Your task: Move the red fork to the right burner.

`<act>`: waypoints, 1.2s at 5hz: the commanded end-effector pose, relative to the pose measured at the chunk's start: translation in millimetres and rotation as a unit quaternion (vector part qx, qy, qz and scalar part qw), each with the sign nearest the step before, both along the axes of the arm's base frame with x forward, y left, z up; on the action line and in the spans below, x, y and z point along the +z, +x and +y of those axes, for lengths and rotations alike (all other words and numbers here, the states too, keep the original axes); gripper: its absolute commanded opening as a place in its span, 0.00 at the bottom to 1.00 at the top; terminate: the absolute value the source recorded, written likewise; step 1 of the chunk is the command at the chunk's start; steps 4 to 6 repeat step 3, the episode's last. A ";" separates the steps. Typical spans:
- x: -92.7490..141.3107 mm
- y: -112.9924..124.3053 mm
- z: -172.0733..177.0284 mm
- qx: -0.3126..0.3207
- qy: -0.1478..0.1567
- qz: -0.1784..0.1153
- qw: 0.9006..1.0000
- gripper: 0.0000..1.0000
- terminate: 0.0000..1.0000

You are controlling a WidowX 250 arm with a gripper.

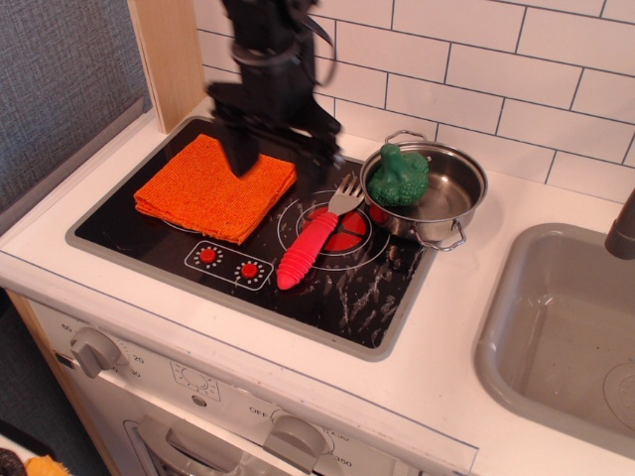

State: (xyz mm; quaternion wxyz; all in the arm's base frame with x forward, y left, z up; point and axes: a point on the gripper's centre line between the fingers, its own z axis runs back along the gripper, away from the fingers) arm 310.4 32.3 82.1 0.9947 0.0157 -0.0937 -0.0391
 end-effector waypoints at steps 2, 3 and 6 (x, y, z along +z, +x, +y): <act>5.9 -2.3 14.3 -0.012 -0.011 -0.017 1.000 1.00 0.00; 5.9 -2.3 14.3 -0.012 -0.011 -0.017 1.000 1.00 1.00; 5.9 -2.3 14.3 -0.012 -0.011 -0.017 1.000 1.00 1.00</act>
